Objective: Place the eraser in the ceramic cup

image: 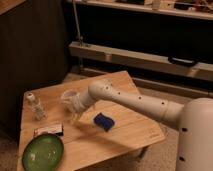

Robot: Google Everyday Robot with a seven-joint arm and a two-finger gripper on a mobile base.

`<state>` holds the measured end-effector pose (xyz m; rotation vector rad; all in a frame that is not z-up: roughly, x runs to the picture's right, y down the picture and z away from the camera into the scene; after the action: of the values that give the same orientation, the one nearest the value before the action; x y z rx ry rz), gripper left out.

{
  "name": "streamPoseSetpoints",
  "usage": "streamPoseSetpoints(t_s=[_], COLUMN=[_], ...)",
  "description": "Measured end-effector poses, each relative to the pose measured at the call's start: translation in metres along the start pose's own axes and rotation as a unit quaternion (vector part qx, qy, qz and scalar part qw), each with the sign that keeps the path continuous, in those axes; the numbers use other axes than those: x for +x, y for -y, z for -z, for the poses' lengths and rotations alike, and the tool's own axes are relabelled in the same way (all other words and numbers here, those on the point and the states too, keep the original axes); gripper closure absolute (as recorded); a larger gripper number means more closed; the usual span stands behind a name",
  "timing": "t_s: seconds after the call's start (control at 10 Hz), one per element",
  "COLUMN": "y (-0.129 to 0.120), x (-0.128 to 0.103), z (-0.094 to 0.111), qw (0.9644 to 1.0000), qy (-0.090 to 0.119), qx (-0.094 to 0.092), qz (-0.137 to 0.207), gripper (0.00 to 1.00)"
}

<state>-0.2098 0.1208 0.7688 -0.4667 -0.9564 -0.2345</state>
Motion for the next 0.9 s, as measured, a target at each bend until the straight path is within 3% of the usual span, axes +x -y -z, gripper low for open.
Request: streamPoseSetpoints(t_s=[0.3,0.9], y=[-0.008,-0.02], x=[0.001,0.01], z=[-0.012,-0.053], qw=[0.9994,0.9972], qy=[0.012,0.007], qx=[-0.027,-0.072], qz=[0.016,0.021], gripper=[0.2,0.2])
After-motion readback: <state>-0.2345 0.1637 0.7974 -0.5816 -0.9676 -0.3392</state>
